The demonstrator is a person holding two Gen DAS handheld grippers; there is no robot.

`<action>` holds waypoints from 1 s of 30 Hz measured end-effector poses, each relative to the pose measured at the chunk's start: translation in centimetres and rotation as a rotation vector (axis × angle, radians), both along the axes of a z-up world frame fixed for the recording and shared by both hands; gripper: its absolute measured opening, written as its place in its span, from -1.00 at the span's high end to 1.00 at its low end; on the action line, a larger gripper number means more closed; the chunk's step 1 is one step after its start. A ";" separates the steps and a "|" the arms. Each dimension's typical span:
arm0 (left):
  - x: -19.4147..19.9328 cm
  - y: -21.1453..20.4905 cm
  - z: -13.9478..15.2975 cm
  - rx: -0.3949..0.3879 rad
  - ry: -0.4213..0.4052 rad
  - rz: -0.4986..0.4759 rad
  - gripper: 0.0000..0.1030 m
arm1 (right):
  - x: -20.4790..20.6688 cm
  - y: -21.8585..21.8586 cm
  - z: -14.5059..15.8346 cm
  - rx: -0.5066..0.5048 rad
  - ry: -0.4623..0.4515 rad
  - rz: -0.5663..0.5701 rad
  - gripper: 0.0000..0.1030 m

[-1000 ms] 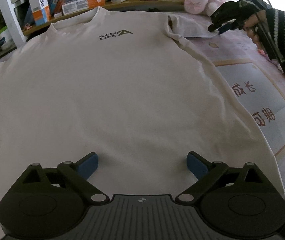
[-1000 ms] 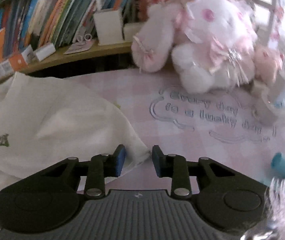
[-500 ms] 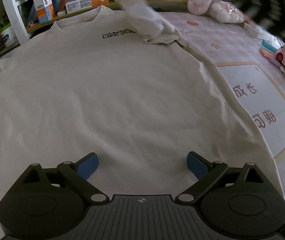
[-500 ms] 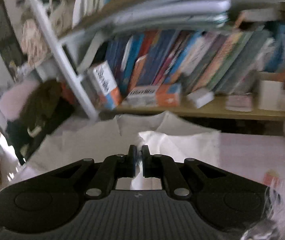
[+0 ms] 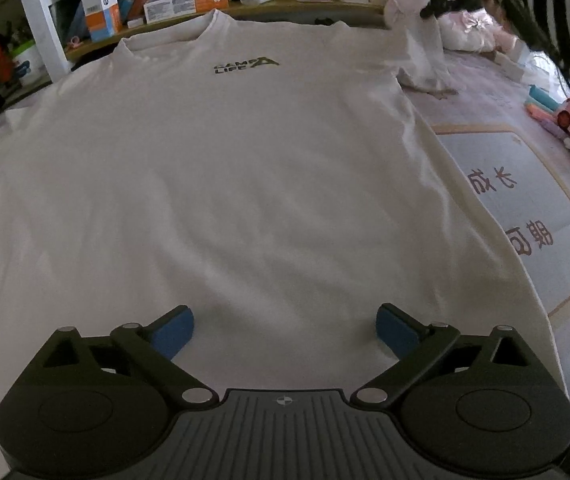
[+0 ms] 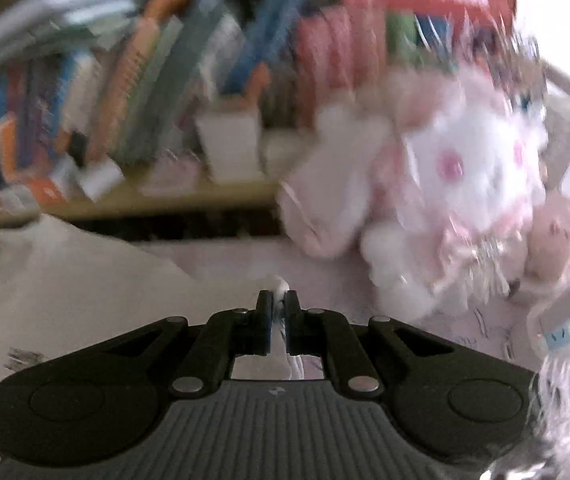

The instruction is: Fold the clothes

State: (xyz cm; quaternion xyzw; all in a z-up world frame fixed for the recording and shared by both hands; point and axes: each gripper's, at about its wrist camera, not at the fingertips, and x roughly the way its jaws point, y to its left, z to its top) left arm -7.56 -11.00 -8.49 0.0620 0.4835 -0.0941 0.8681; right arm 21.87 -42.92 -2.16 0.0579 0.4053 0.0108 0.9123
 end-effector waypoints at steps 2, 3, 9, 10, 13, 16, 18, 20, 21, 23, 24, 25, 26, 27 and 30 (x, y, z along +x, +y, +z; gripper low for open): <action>0.0 -0.2 0.0 0.002 0.004 -0.004 -0.94 | -0.3 -0.8 -0.6 0.014 -0.008 -0.018 0.80; 0.0 -0.3 0.1 0.003 0.007 -0.005 -0.94 | -0.5 -1.1 -0.8 0.021 -0.012 -0.030 0.70; 0.2 -0.3 0.0 0.001 0.009 0.005 -0.95 | -5.2 -0.8 -0.6 -0.001 0.060 0.019 0.40; 0.3 -0.3 0.0 0.001 0.008 0.006 -0.95 | -6.1 -0.4 -0.8 -0.009 0.087 0.041 0.40; 0.4 -0.4 0.0 -0.001 0.006 0.015 -0.95 | -9.0 1.2 -1.9 -0.014 0.114 0.118 0.41; 0.6 -0.5 -0.1 -0.001 0.005 0.023 -0.96 | -10.0 3.1 -3.5 -0.079 0.120 0.142 0.50; 0.5 -0.6 -0.1 0.000 0.001 0.022 -0.96 | -10.3 3.3 -3.7 -0.099 0.135 0.109 0.54; 0.3 -0.5 -0.1 -0.001 -0.008 0.024 -0.96 | -10.8 3.1 -3.5 -0.107 0.153 0.057 0.57; 0.2 -0.5 -0.2 -0.002 -0.013 0.026 -0.96 | -11.1 2.9 -3.4 -0.102 0.153 0.038 0.57; 0.0 -0.4 -0.2 -0.002 -0.018 0.029 -0.96 | -11.6 3.1 -3.4 -0.120 0.138 0.037 0.57; 0.0 -0.4 -0.2 -0.003 -0.019 0.032 -0.96 | -11.7 3.2 -3.3 -0.130 0.136 0.040 0.57; -0.1 -0.3 -0.2 -0.003 -0.020 0.034 -0.96 | -11.6 3.3 -3.2 -0.131 0.140 0.041 0.57; -0.2 -0.3 -0.2 -0.004 -0.022 0.037 -0.96 | -11.6 3.3 -3.1 -0.132 0.144 0.042 0.57; -0.3 -0.3 -0.2 -0.002 -0.023 0.042 -0.96 | -11.6 3.2 -3.1 -0.127 0.143 0.039 0.57; -0.6 -0.3 0.0 0.002 -0.031 0.060 -0.96 | -12.1 3.0 -2.7 -0.105 0.094 0.031 0.56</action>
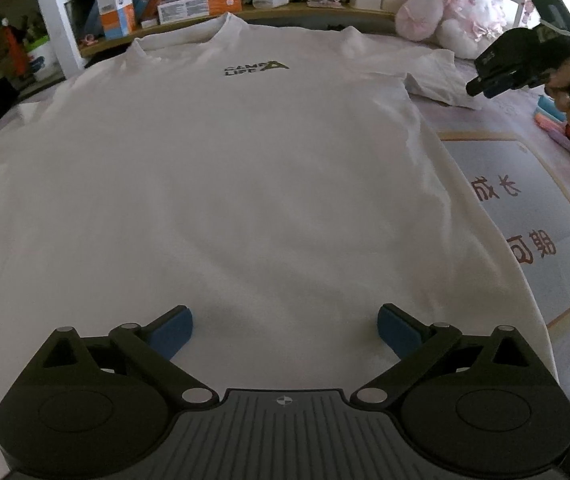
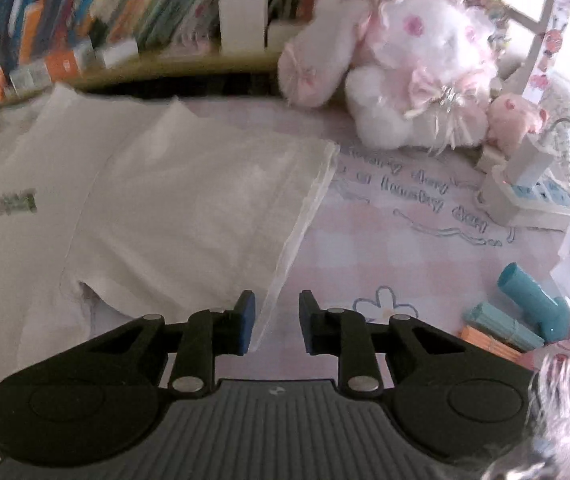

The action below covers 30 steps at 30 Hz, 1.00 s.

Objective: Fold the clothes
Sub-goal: 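Pinch the shirt side edge with the right gripper and straighten it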

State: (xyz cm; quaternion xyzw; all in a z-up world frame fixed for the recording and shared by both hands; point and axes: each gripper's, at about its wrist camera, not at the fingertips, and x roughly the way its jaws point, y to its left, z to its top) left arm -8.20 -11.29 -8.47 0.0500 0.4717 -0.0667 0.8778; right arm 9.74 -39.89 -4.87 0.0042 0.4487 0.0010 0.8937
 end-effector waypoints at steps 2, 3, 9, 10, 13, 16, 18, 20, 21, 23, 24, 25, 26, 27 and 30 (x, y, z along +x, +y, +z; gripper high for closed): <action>-0.3 0.3 0.3 -0.007 -0.011 0.013 -0.95 | -0.1 0.4 -0.2 -0.016 0.002 0.031 0.56; -0.4 0.5 0.5 -0.010 -0.017 0.021 -0.96 | -0.1 0.6 -0.4 -0.027 0.006 0.046 0.57; -1.4 2.2 2.3 -0.015 -0.079 0.102 -0.96 | -0.1 -0.3 -1.5 -0.096 0.033 0.029 0.56; -1.6 2.8 2.6 -0.016 -0.087 0.126 -0.96 | -0.1 -0.6 -1.6 -0.094 0.031 0.027 0.55; -2.4 5.0 3.7 -0.023 -0.108 0.198 -0.96 | -0.3 -0.7 -1.4 -0.096 0.037 0.039 0.54; -3.0 7.3 4.3 -0.020 -0.111 0.257 -0.96 | -1.9 -0.3 -0.2 -0.046 0.006 0.052 0.50; -3.2 8.7 4.5 -0.021 -0.114 0.278 -0.96 | -3.5 0.4 0.7 -0.016 -0.011 0.071 0.46; -3.4 9.9 4.6 -0.020 -0.118 0.286 -0.96 | -6.0 1.5 1.2 0.009 -0.012 0.095 0.42; -3.4 10.5 4.6 -0.019 -0.121 0.285 -0.96 | -7.4 2.0 1.3 0.021 -0.010 0.106 0.40; -3.6 11.4 4.5 -0.023 -0.131 0.271 -0.96 | -10.0 3.2 1.5 0.042 -0.006 0.125 0.34; -3.7 11.9 4.5 -0.025 -0.136 0.264 -0.95 | -11.3 3.9 1.4 0.044 -0.003 0.121 0.33; -3.8 12.4 4.4 -0.027 -0.142 0.255 -0.95 | -12.6 4.5 1.4 0.046 0.000 0.118 0.33; -3.9 13.0 4.4 -0.032 -0.149 0.239 -0.95 | -13.9 5.2 1.3 0.048 0.003 0.115 0.33; -4.0 13.6 4.4 -0.033 -0.154 0.219 -0.95 | -15.2 5.9 1.2 0.051 0.008 0.108 0.32; -5.1 15.5 4.4 -0.020 -0.174 0.163 -0.94 | -18.8 8.0 0.8 0.063 0.032 0.043 0.31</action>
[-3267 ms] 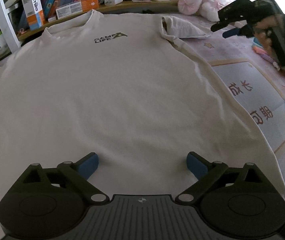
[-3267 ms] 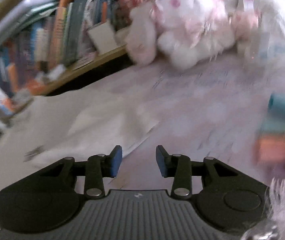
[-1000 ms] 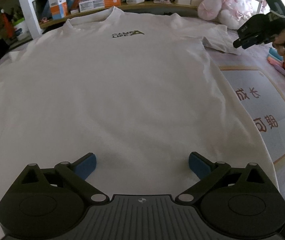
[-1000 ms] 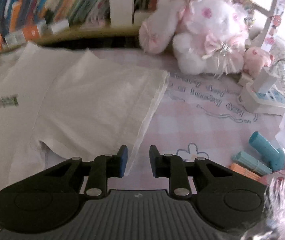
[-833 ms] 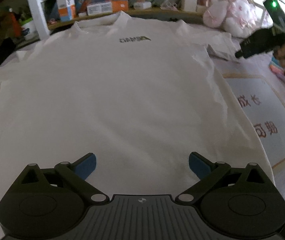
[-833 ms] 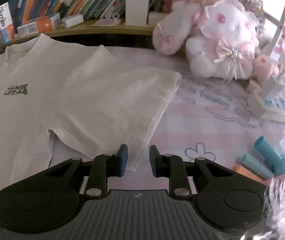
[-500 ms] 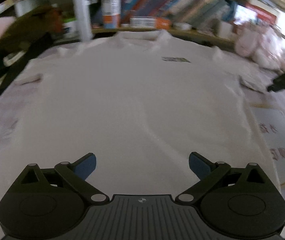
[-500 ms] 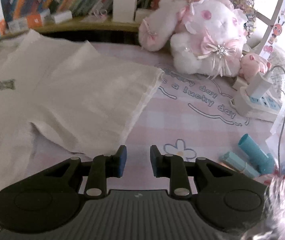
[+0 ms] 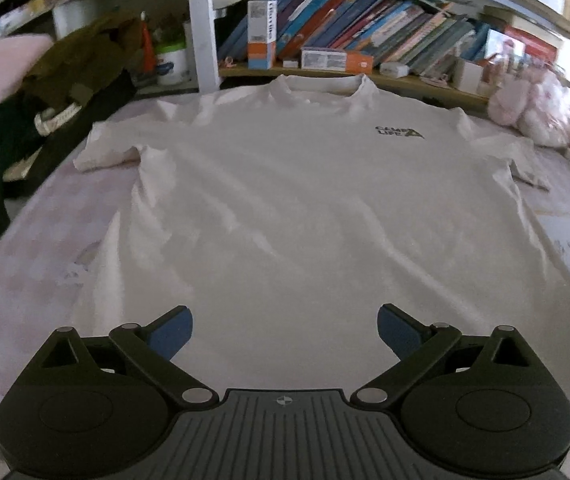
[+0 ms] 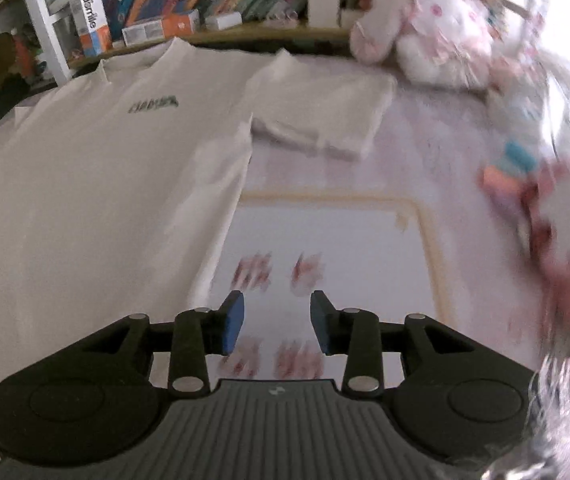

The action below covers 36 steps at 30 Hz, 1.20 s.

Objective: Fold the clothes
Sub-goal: 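Pinch the shirt side edge with the right gripper and straighten it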

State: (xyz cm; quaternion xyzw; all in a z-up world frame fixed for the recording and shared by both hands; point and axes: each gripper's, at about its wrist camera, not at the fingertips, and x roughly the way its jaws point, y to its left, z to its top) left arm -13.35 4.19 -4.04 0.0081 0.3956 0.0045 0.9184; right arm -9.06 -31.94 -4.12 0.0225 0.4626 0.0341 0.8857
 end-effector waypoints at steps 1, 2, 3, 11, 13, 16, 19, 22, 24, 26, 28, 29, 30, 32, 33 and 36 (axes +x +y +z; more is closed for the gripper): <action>-0.6 0.8 0.1 -0.003 -0.007 -0.015 -0.93 | -1.1 0.7 -0.2 0.002 0.010 -0.025 0.30; -1.1 1.7 0.1 -0.010 -0.008 -0.030 -0.92 | -2.3 1.4 -0.3 0.003 0.018 -0.047 0.30; -1.5 2.7 0.2 -0.016 -0.010 -0.044 -0.90 | -3.3 2.0 -0.4 -0.001 0.018 -0.061 0.29; -2.9 10.0 -0.3 0.038 0.003 -0.020 -0.74 | -9.4 4.5 -1.5 -0.044 0.025 -0.221 0.23; -2.9 11.6 -0.4 0.038 0.017 0.001 -0.59 | -10.2 4.8 -1.5 -0.047 0.015 -0.257 0.24; -2.7 13.8 -0.6 0.002 0.036 0.033 -0.20 | -10.6 5.3 -1.4 -0.045 0.023 -0.283 0.28; -2.1 14.9 -1.1 -0.053 0.058 0.054 0.07 | -10.6 5.5 -1.2 -0.033 0.023 -0.287 0.30; -1.8 15.5 -1.7 -0.094 0.080 0.068 0.22 | -10.5 5.5 -0.8 -0.005 0.012 -0.304 0.31; -1.7 15.6 -1.8 -0.085 0.074 0.064 0.33 | -10.5 5.5 -0.8 0.009 0.012 -0.313 0.33; -1.5 15.6 -1.8 -0.067 0.072 0.065 0.60 | -10.5 5.6 -0.8 0.019 0.019 -0.318 0.37; -1.3 15.9 -1.8 -0.055 0.074 0.075 0.91 | -10.5 5.7 -1.0 0.030 0.028 -0.318 0.60; -1.2 16.1 -1.8 -0.058 0.075 0.080 0.94 | -10.6 5.7 -1.1 0.037 0.031 -0.317 0.64; -1.1 16.5 -1.8 -0.072 0.076 0.083 0.95 | -10.7 5.9 -1.1 0.045 0.029 -0.310 0.79; -0.9 16.8 -1.8 -0.076 0.079 0.088 0.96 | -10.7 6.3 -1.1 0.067 0.032 -0.282 0.93; -0.8 16.9 -1.8 -0.067 0.080 0.089 0.96 | -10.7 6.6 -1.1 0.074 0.034 -0.265 0.94; -0.6 17.1 -1.8 -0.049 0.081 0.070 0.97 | -10.6 7.4 -1.0 0.058 0.039 -0.228 0.96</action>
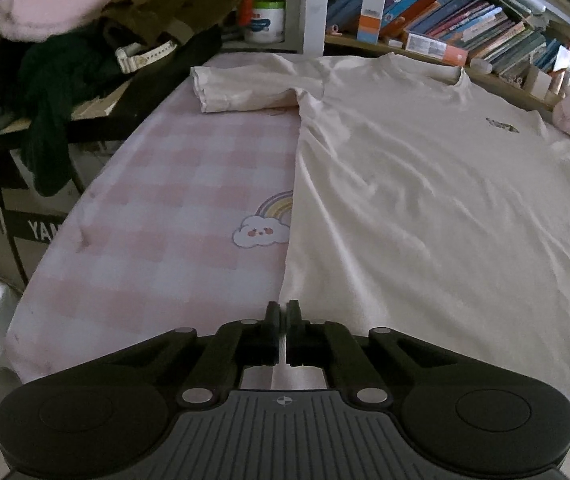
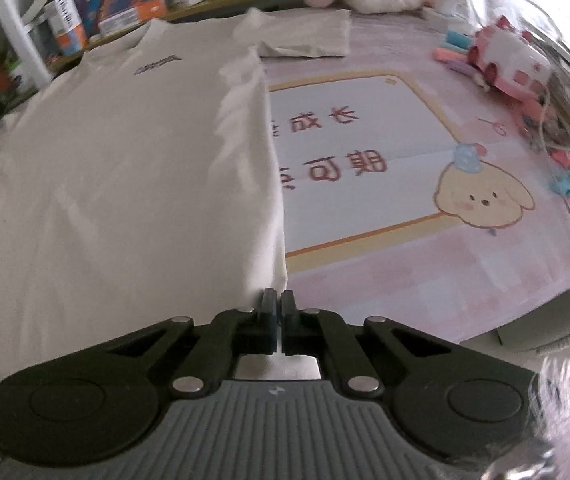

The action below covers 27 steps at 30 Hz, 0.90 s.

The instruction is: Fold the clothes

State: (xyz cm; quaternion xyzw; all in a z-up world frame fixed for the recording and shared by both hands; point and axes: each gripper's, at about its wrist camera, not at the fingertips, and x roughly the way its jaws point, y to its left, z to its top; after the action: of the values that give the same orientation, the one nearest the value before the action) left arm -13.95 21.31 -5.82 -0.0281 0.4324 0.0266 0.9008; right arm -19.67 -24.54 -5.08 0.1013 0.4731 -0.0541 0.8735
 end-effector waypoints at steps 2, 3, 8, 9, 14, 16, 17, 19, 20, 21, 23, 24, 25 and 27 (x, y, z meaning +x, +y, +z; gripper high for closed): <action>-0.1 -0.1 -0.1 0.015 0.000 -0.028 0.96 | 0.0 0.0 0.0 -0.004 0.002 0.000 0.97; -0.2 -0.4 -0.1 0.027 0.001 -0.039 0.96 | -0.1 -0.1 0.0 -0.006 0.003 -0.002 0.97; -0.3 -1.0 -0.1 0.049 0.003 -0.038 0.98 | -0.3 -1.0 -0.1 -0.048 0.002 -0.026 0.98; -0.3 -1.1 -0.1 0.047 0.002 -0.032 0.98 | -0.4 -1.3 -0.2 -0.052 0.000 -0.026 0.98; 0.1 -1.4 0.0 0.066 0.010 -0.072 0.98 | -0.6 -1.3 -0.3 -0.090 -0.008 -0.006 0.98; 0.1 -1.4 0.0 0.058 0.013 -0.071 0.98 | -0.6 -1.5 -0.3 -0.087 -0.006 -0.018 0.98; 0.1 -1.4 0.0 0.055 0.013 -0.071 0.98 | -0.6 -1.6 -0.3 -0.086 -0.005 -0.024 0.98; -0.1 -1.6 0.0 0.055 0.012 -0.075 0.98 | -0.6 -1.8 -0.3 -0.086 -0.008 -0.036 0.98; -0.1 -1.5 0.1 0.054 0.012 -0.077 0.98 | -0.7 -1.8 -0.3 -0.088 -0.007 -0.042 0.98; -0.1 -1.5 0.1 0.050 0.013 -0.076 0.98 | -0.8 -1.8 -0.3 -0.091 -0.007 -0.049 0.98; -0.1 -1.2 0.0 0.044 0.013 -0.077 0.98 | -0.9 -1.8 -0.3 -0.084 -0.004 -0.061 0.98; -0.1 -1.1 0.0 0.043 0.012 -0.078 0.98 | -1.0 -1.7 -0.2 -0.081 -0.001 -0.060 0.98; -0.2 -0.9 0.0 0.040 0.013 -0.076 0.98 | -1.1 -1.6 -0.2 -0.081 0.001 -0.056 0.98; -0.1 -0.5 0.0 0.029 0.015 -0.069 0.97 | -1.2 -1.4 -0.2 -0.078 0.002 -0.055 0.98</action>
State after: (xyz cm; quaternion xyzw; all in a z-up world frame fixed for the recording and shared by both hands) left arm -14.01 20.78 -5.78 0.0001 0.4396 0.0020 0.8982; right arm -20.91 -25.97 -5.28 0.0802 0.4684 -0.0965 0.8746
